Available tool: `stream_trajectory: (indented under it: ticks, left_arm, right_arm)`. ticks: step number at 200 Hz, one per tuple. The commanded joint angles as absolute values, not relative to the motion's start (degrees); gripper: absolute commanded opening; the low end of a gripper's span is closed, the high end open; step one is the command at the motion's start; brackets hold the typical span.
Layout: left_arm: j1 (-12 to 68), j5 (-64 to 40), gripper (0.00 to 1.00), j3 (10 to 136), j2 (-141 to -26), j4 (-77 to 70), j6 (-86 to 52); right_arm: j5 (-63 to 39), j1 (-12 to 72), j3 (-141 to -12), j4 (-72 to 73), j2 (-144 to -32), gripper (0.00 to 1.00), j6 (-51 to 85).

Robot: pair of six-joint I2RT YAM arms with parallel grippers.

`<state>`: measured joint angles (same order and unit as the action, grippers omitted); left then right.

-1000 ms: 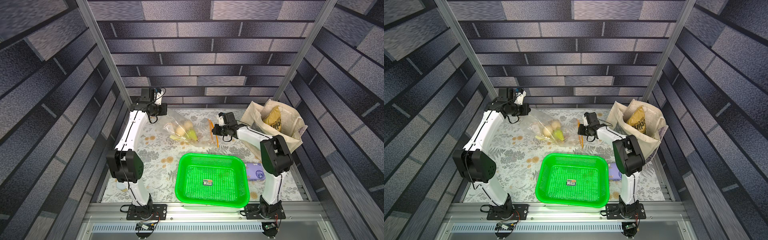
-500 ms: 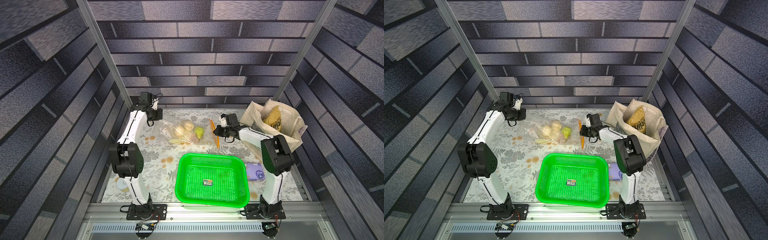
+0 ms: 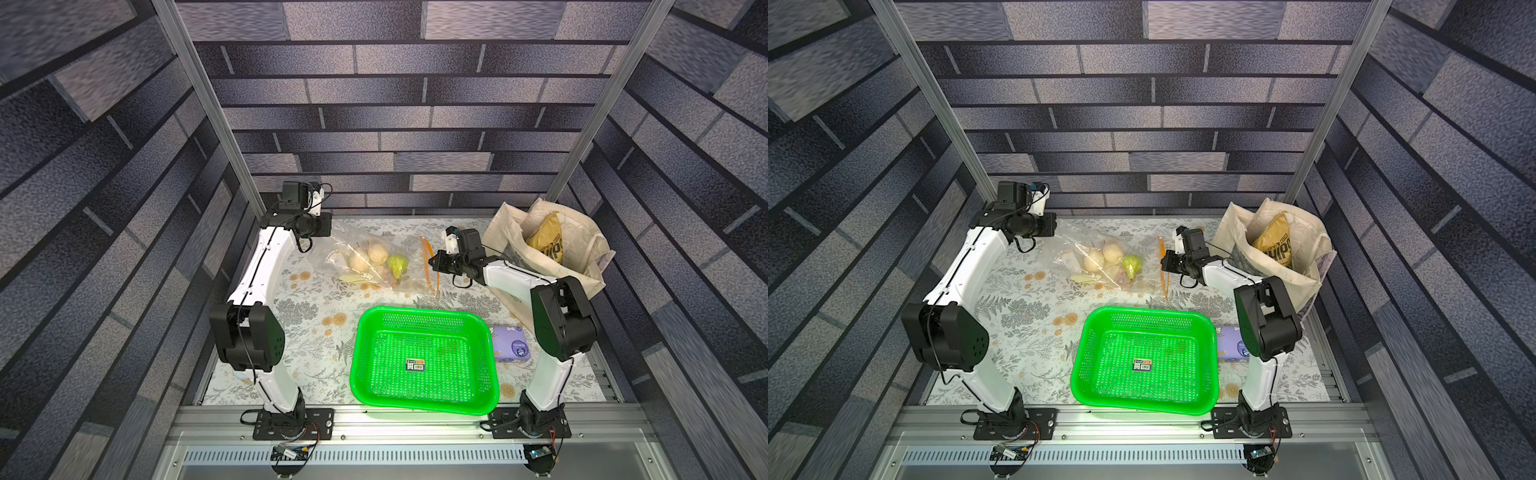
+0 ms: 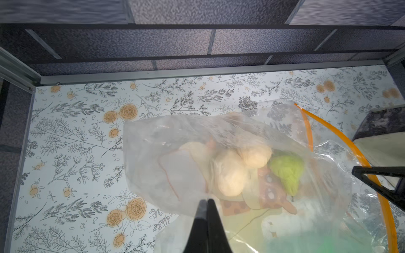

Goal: Open the zip-top bag and take out the pear
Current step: Adjust the zipper food storage bag at the center of the board.

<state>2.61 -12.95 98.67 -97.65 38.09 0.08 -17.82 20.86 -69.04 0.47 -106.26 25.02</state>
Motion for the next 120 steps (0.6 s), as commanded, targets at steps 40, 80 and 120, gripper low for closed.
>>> stream_trajectory:
  ticks: [40, 80, 120]
  left_arm:
    - [3.4, -14.2, 0.0, 98.3, -94.1, 35.2, 0.6]
    - [2.9, -12.6, 0.0, 98.4, -96.3, 36.2, 1.1]
    - [2.6, -10.3, 0.0, 95.7, -98.7, 35.5, 2.2]
  right_arm:
    - [-17.1, 20.6, -68.9, 0.1, -105.4, 0.04, 25.1]
    - [-18.4, 20.6, -69.7, -0.4, -106.6, 0.04, 25.6]
    - [-18.8, 20.6, -70.3, -0.9, -106.3, 0.04, 24.2]
